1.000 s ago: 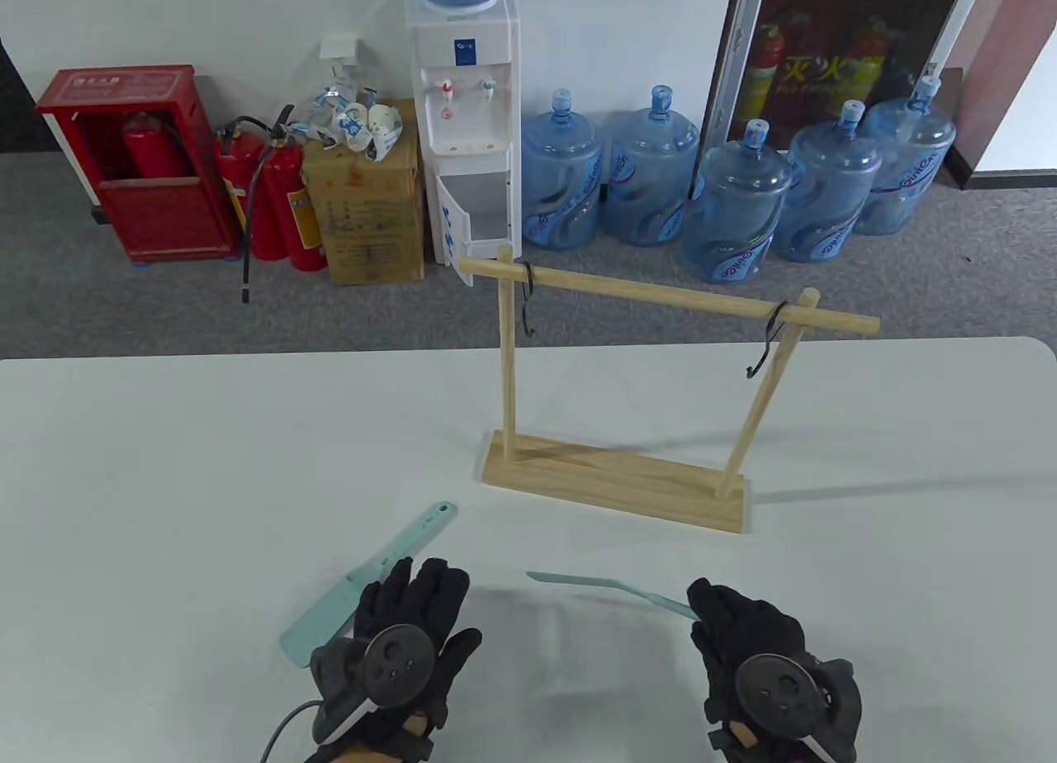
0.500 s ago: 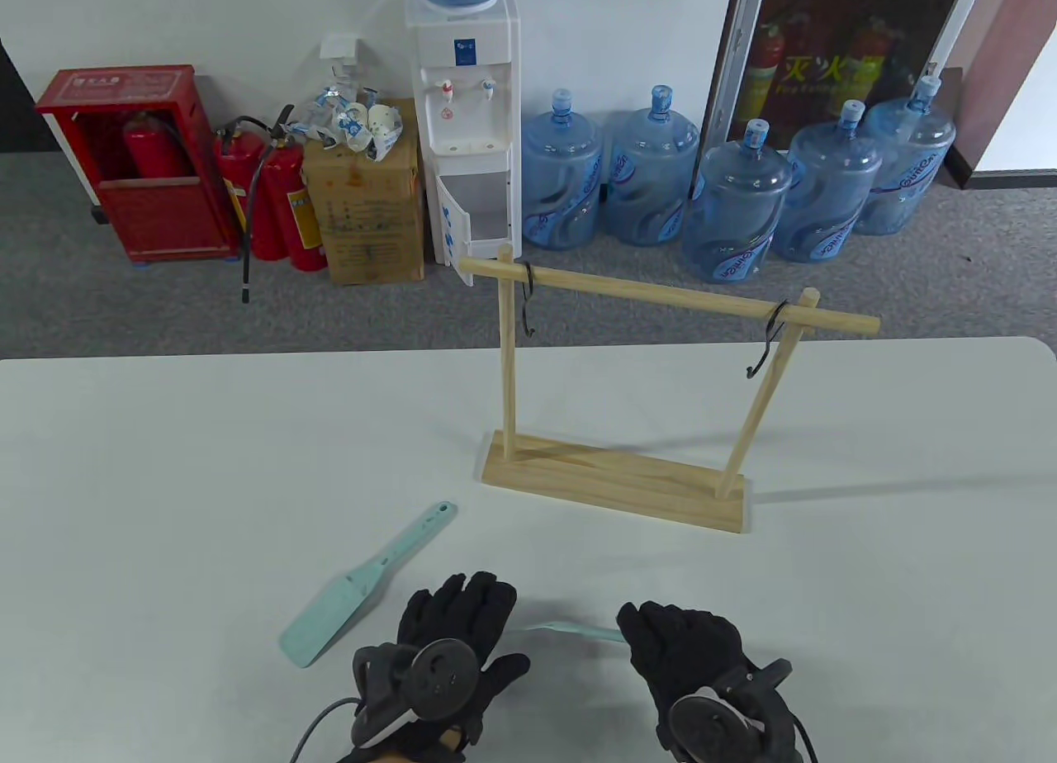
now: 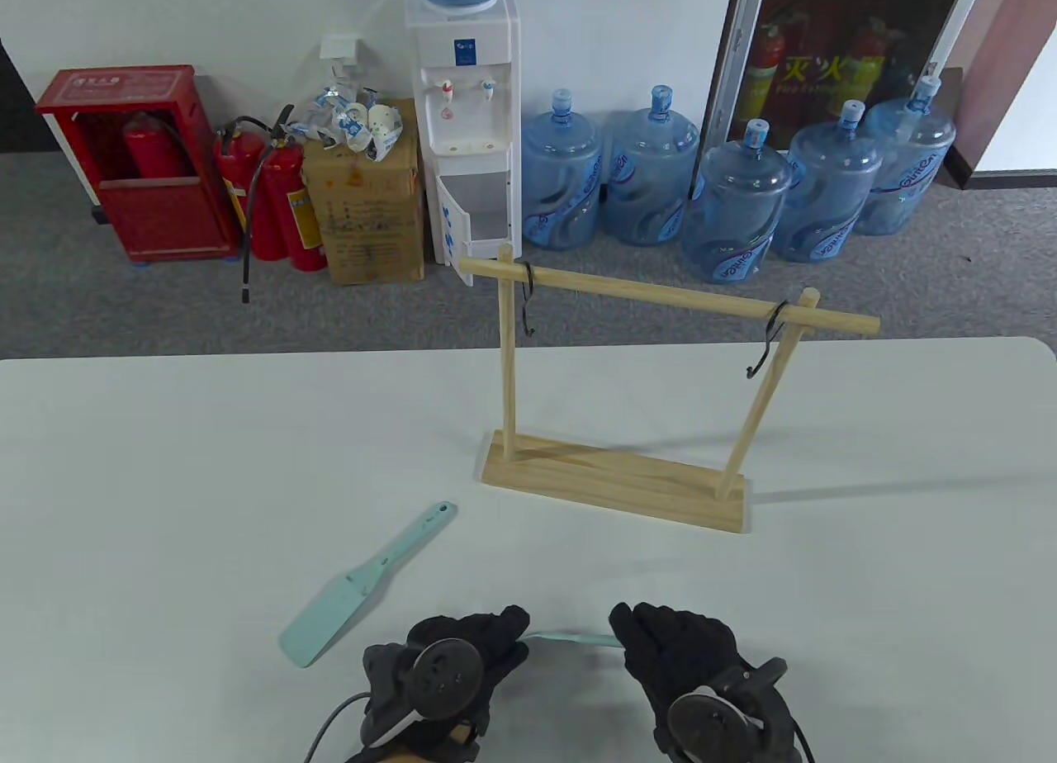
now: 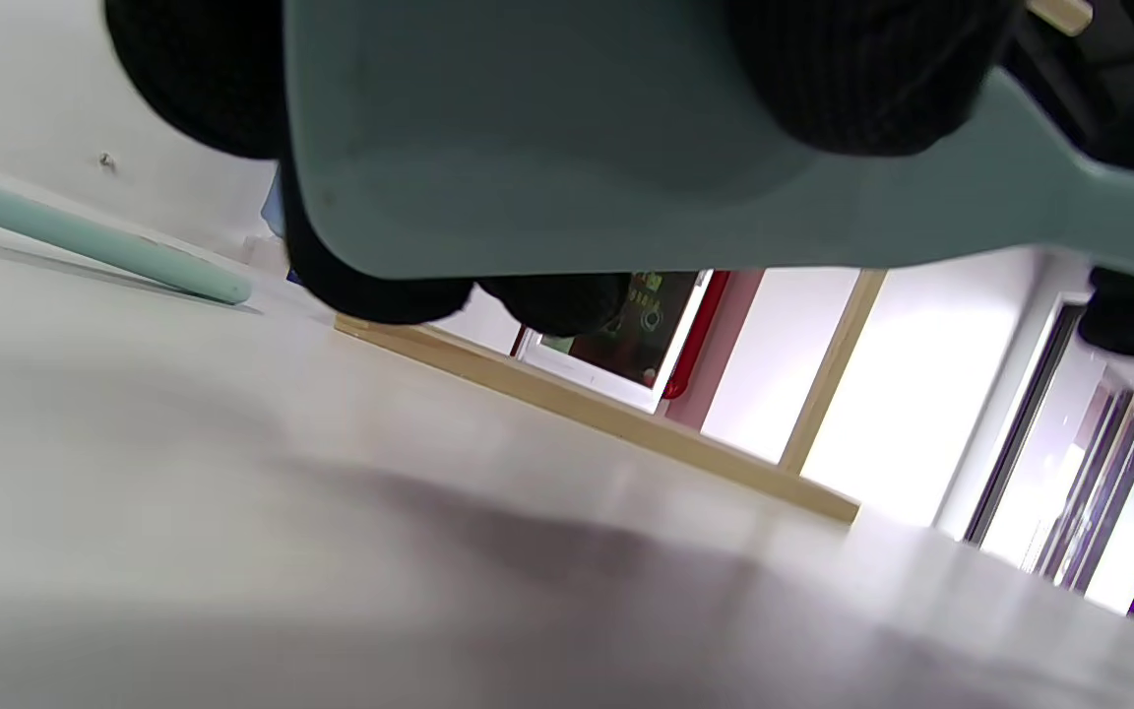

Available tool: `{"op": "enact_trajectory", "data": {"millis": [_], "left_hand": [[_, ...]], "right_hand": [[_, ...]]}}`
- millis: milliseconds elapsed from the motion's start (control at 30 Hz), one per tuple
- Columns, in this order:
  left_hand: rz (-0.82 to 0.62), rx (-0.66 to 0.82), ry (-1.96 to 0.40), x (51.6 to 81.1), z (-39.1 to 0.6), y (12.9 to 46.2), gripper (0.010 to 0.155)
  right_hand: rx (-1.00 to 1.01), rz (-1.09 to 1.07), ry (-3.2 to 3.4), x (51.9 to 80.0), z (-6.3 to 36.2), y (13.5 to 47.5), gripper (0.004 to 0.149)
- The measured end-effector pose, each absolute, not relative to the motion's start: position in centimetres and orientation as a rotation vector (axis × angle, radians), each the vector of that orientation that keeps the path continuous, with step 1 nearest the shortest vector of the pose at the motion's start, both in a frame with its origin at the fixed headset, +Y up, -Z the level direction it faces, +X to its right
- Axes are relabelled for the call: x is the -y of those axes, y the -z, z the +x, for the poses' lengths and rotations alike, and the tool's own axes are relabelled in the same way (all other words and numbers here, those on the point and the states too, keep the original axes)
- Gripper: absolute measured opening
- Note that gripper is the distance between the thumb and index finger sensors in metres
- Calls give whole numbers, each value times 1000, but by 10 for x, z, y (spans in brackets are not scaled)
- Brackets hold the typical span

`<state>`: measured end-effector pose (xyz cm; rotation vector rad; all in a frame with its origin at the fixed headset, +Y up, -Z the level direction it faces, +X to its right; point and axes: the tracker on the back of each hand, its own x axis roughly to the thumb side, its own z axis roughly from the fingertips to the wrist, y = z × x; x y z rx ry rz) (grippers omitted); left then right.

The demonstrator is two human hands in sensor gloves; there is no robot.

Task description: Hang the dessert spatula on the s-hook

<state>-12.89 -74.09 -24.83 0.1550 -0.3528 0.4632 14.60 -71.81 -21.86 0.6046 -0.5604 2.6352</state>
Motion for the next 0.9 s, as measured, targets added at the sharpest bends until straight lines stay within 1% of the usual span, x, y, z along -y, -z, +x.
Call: {"op": "enact_trajectory", "data": {"millis": [67,167,333,533,733,900], "left_hand": [[159,347,-474,740,-130,248,61],[149,333,-503,742,-134,249,61],[108,311,-575,742,-141,253,60],[99,231,-883,728,-158,268,60],[130,187,-1175,711,-158,288,60],[149,163,-1297,697,-157,301,59]], "right_hand": [[532,517,-2593,718,156,222,56],[445,442,-2452,720,174,227,60],[501,331,-2468,717,198,230,64],[449,269,-2452,722,211,235,65],[422,252,-2460,725,214,237,66],[416,243,-2455,725,215,237,66]]}}
